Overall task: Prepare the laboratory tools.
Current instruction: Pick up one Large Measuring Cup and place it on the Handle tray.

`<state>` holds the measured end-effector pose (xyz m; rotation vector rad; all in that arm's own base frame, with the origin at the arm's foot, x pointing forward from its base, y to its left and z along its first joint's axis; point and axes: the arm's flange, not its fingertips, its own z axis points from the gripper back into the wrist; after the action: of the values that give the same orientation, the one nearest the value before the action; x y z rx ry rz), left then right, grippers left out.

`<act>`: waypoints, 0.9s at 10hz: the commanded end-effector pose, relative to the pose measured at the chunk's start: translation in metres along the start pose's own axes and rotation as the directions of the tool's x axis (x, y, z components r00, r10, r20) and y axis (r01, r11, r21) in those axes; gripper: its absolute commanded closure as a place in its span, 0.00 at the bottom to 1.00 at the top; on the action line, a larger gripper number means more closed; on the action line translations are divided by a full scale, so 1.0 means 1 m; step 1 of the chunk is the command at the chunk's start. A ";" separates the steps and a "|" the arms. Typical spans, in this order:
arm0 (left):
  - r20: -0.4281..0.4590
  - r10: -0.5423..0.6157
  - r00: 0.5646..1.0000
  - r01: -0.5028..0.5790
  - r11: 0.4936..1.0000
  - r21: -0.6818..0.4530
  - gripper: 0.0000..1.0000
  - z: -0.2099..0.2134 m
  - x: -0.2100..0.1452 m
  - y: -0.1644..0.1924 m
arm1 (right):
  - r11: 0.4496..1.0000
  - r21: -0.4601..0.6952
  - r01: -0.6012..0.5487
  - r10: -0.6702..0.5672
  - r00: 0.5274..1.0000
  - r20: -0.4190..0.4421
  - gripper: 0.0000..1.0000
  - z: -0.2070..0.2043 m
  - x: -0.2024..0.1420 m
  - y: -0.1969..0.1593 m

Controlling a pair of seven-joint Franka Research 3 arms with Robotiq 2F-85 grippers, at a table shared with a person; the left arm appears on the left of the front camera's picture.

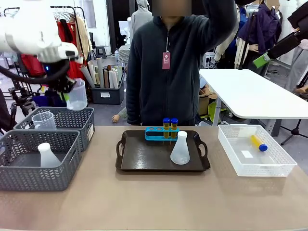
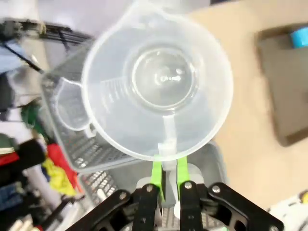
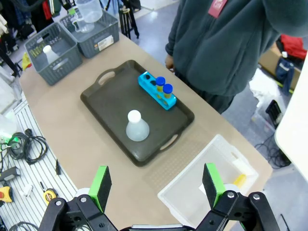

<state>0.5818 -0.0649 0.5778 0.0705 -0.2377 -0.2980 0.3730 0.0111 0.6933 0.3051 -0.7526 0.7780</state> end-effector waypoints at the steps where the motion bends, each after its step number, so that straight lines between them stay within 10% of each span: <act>1: 0.043 -0.098 0.994 0.098 0.995 0.006 1.00 0.040 0.010 -0.005 | 1.000 0.014 -0.005 0.005 1.000 0.010 0.00 0.001 0.001 0.000; 9: 0.174 -0.400 0.900 0.424 0.895 -0.136 1.00 0.100 0.030 -0.091 | 1.000 0.014 -0.005 0.005 1.000 0.010 0.00 0.001 0.001 0.000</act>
<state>0.5556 -0.1642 0.6685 -0.0532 -0.3356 -0.7057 0.3730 0.0112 0.6933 0.3050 -0.7527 0.7781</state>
